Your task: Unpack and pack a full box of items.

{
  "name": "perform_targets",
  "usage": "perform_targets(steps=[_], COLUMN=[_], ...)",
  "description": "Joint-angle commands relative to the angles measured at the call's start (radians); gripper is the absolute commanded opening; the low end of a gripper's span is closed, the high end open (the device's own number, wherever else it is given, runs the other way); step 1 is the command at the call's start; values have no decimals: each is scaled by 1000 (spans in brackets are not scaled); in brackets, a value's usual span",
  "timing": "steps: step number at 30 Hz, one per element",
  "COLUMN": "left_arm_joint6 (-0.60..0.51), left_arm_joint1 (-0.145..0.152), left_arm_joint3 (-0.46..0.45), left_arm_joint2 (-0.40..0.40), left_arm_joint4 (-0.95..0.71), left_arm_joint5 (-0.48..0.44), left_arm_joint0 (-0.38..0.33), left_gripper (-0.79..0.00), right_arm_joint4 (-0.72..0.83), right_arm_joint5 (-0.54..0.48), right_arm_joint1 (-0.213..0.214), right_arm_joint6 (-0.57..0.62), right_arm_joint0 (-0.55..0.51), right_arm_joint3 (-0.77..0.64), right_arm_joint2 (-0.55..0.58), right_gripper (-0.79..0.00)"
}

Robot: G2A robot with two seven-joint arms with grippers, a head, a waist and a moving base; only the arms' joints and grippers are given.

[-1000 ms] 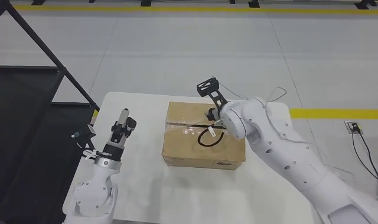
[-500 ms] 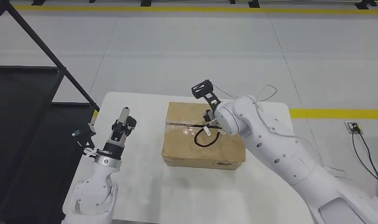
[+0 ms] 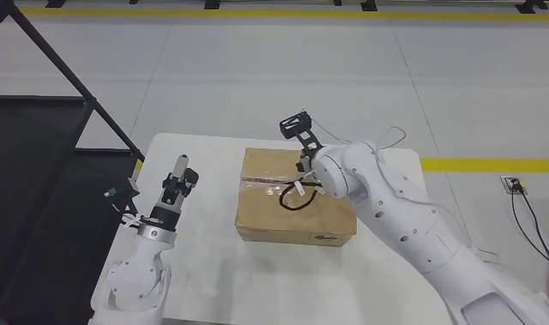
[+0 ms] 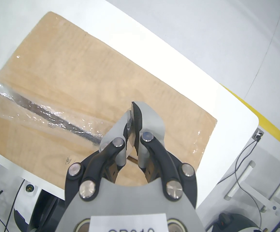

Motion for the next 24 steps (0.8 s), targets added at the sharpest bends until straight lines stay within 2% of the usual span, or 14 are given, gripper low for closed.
perform_targets(steps=[1, 12, 17, 24], left_arm_joint6=[0, -50, -114, -199], left_arm_joint1=[1, 6, 7, 6], left_arm_joint3=[-1, -21, 10, 106], left_arm_joint2=[4, 43, 88, 163], left_arm_joint4=[3, 6, 7, 13], left_arm_joint5=[0, 17, 52, 88], left_arm_joint0=[0, -33, -91, -191], left_gripper=[0, 0, 0, 0], right_arm_joint4=[-11, -55, -64, -65], right_arm_joint5=[22, 104, 142, 141], right_arm_joint1=[8, 58, 64, 60], right_arm_joint6=[-18, -152, -254, -358], right_arm_joint0=[-30, -289, -390, -460], right_arm_joint3=[-39, -295, -351, -362], right_arm_joint2=[32, 211, 259, 284], right_gripper=[-785, -785, -785, -785])
